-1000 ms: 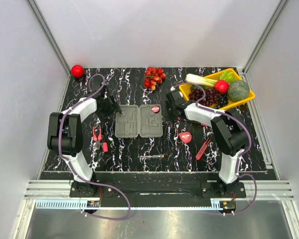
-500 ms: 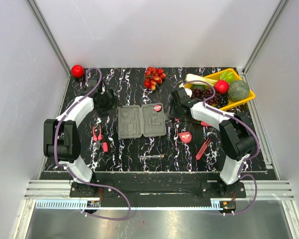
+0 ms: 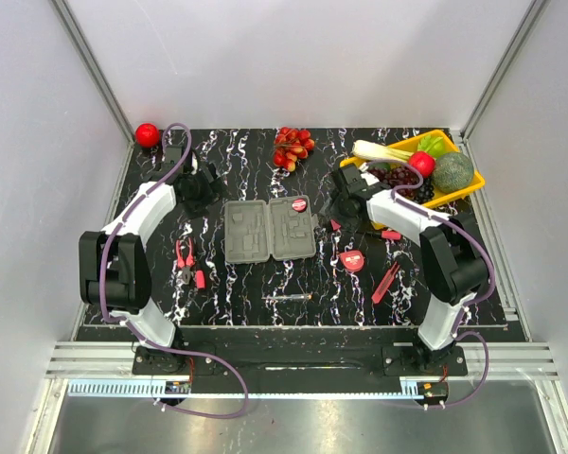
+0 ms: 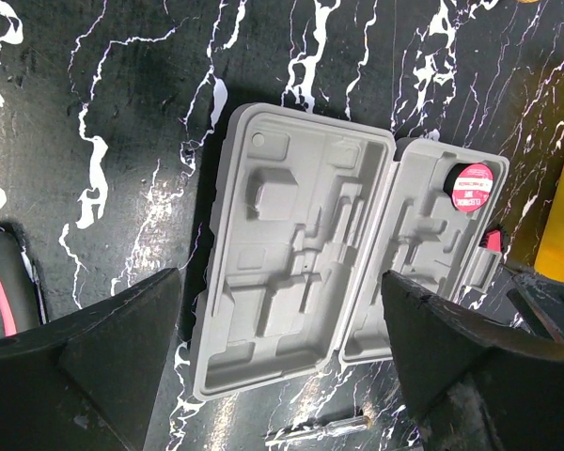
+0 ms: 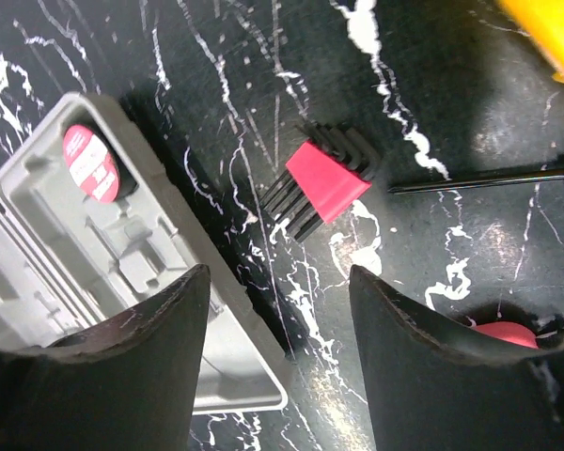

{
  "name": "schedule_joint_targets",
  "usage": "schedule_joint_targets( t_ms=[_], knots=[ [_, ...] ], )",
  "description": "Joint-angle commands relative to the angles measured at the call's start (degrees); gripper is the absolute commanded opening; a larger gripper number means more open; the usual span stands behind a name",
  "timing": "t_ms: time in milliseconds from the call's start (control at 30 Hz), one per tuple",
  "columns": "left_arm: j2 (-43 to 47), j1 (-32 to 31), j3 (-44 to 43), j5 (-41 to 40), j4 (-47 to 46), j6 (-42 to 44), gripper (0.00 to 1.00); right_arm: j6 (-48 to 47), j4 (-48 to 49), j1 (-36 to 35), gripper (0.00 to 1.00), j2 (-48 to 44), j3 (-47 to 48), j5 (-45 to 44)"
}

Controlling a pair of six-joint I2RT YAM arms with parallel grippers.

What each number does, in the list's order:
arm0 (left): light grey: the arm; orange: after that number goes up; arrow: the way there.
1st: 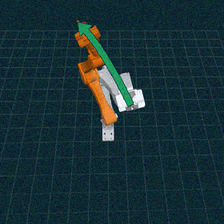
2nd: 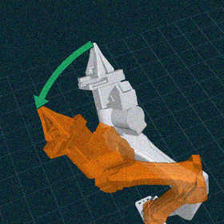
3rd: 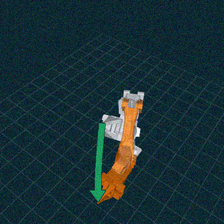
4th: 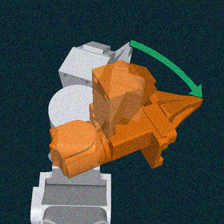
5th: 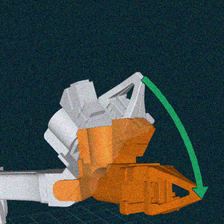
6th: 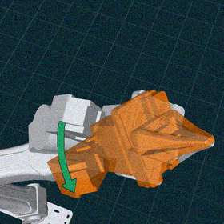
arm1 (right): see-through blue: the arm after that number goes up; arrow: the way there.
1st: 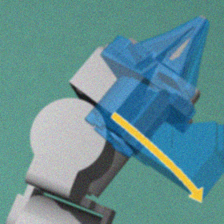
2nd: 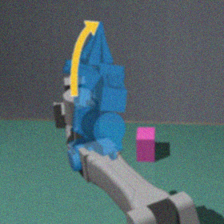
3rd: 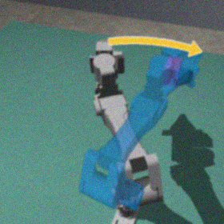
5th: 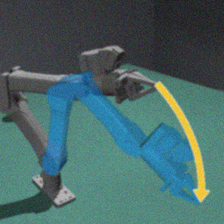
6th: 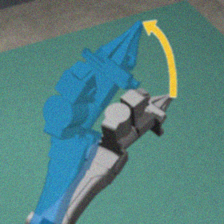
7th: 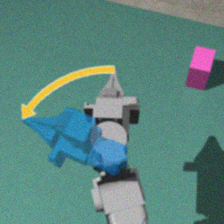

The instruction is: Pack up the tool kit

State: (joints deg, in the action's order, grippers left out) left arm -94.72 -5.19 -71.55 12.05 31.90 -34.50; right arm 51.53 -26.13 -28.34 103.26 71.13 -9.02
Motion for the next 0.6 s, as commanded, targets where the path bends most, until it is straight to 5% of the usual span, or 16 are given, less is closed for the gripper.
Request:
schedule_joint_targets(
  t_ms=[0, 567],
  knots=[
    [2.7, -0.2, -0.4, 1.7, -1.2, 0.5, 0.91, 9.2, -1.8, 2.9, 0.67, 1.6, 1.7, 2.2],
    [3.3, -0.3, 0.3, 2.7, -1.8, -0.3, 0.91, 15.6, -11.0, 4.1, 0.7, 11.0, 11.4, 2.6]
  ],
)
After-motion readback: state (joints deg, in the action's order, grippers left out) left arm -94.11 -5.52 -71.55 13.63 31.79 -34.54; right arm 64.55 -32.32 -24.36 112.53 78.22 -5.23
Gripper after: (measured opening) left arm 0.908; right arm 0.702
